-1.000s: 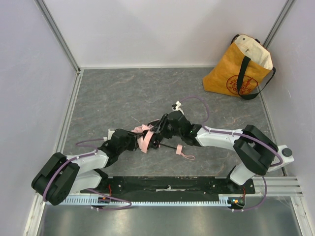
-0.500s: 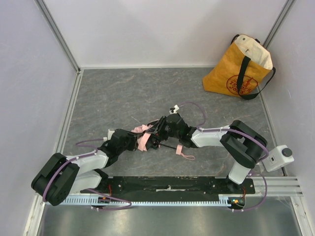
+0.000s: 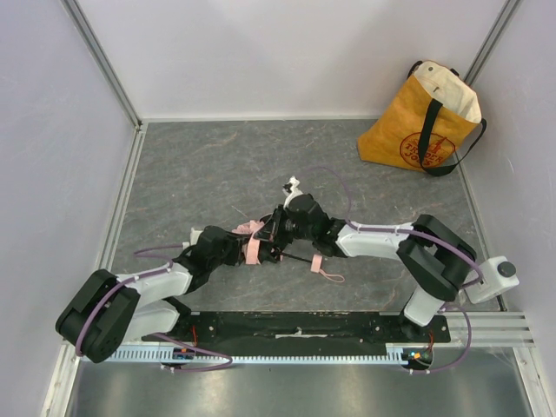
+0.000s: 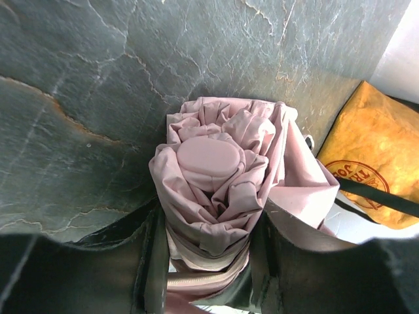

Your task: Put away the umbrella

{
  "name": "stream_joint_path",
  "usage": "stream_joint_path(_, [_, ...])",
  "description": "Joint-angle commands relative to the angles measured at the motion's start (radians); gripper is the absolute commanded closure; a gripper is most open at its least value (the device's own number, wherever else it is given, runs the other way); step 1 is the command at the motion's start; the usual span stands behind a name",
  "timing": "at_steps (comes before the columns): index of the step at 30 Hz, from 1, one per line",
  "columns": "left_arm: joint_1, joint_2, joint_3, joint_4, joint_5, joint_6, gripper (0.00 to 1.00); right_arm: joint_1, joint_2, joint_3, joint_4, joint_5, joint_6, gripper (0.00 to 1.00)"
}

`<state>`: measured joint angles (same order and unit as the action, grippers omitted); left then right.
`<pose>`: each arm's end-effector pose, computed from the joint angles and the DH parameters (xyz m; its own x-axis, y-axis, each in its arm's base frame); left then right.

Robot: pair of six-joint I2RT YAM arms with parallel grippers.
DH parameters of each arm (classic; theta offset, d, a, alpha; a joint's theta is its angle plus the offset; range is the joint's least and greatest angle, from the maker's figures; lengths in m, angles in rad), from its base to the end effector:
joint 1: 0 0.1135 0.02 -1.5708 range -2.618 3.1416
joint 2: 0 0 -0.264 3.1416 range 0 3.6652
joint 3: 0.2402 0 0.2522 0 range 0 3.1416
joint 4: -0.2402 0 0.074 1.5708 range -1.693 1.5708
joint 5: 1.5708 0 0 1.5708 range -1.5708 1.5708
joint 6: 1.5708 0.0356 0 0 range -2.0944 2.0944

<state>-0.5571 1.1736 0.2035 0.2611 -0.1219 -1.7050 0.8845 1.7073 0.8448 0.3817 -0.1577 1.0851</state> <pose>0.1626 -0.0962 0.1176 -0.3685 -0.9293 0.0231 -0.6074 0.2219 -0.7628 0.2223 0.2802 0.1776 -0.8905 0.2912 -0.3497 -0.1387 0.5583 0.8180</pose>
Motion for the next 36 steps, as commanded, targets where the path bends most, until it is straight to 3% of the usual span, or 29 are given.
stream_joint_path(1, [-0.001,0.046,-0.004,-0.240,-0.025,-0.054,0.99,0.068,-0.101,0.062,-0.151,-0.146,-0.318,1.00])
stream_joint_path(5, [-0.003,0.061,-0.007,-0.212,-0.027,-0.084,0.98,0.142,-0.103,-0.005,-0.098,-0.247,-0.327,1.00])
stream_joint_path(10, [-0.001,0.067,-0.012,-0.189,-0.009,-0.102,0.98,0.188,-0.051,-0.162,0.009,-0.256,-0.289,1.00])
stream_joint_path(18, [-0.001,0.012,-0.022,-0.198,0.005,-0.119,0.98,0.188,0.046,-0.178,0.052,-0.161,-0.329,1.00])
stream_joint_path(24, [-0.003,-0.043,-0.121,-0.040,0.030,-0.180,0.98,0.191,0.081,-0.202,0.342,-0.226,-0.177,1.00])
stream_joint_path(26, [-0.001,-0.087,-0.110,-0.065,0.013,-0.168,0.98,0.194,0.065,-0.219,0.397,-0.233,-0.150,1.00])
stream_joint_path(27, [-0.003,-0.110,-0.095,-0.095,0.005,-0.156,0.98,0.195,0.057,-0.223,0.398,-0.233,-0.152,1.00])
stream_joint_path(31, [-0.001,-0.155,-0.032,-0.215,0.014,-0.157,0.98,0.199,0.072,-0.135,0.061,-0.136,-0.307,1.00])
stream_joint_path(36, [-0.001,-0.097,-0.035,-0.140,0.076,-0.216,0.98,0.197,0.173,-0.076,0.010,-0.082,-0.430,1.00])
